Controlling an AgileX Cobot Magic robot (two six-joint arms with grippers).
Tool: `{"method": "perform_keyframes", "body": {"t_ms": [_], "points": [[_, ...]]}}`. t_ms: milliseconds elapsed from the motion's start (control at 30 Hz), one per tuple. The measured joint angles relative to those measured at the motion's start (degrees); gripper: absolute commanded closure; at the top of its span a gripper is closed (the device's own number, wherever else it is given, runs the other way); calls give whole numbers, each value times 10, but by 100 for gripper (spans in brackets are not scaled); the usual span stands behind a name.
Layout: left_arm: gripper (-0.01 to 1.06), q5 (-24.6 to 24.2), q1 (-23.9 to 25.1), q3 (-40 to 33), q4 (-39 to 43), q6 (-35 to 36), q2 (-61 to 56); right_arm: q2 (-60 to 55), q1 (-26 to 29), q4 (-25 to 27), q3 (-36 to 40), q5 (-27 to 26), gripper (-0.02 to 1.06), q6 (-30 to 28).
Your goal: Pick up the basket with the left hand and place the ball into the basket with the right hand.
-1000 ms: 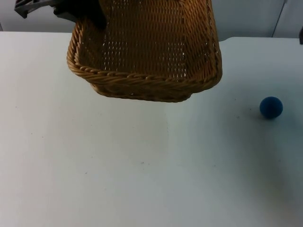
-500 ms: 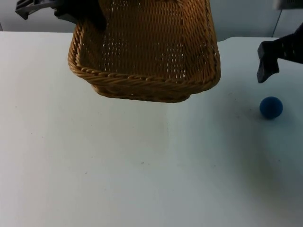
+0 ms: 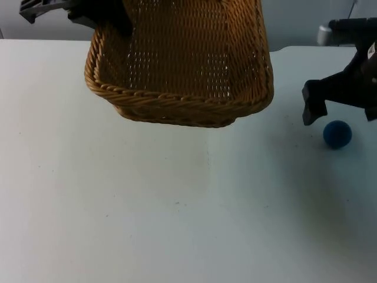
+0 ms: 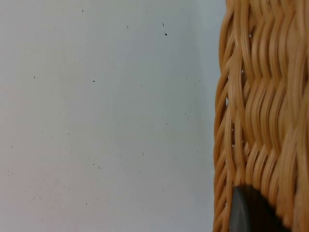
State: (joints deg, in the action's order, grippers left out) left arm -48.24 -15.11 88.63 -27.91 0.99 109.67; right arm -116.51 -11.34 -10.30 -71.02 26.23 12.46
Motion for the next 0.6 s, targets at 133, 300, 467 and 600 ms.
{"method": "perform_keyframes", "body": {"t_ms": [133, 300, 467, 600], "points": [[105, 0, 0, 0, 0, -3, 0, -18, 0, 30, -11, 0, 1, -29], [105, 0, 0, 0, 0, -5, 0, -37, 0, 44, -25, 3, 1, -36], [105, 0, 0, 0, 0, -6, 0, -50, 0, 46, -50, 21, 1, -37], [105, 0, 0, 0, 1, -6, 0, -60, 0, 46, -59, 35, 1, -37]]}}
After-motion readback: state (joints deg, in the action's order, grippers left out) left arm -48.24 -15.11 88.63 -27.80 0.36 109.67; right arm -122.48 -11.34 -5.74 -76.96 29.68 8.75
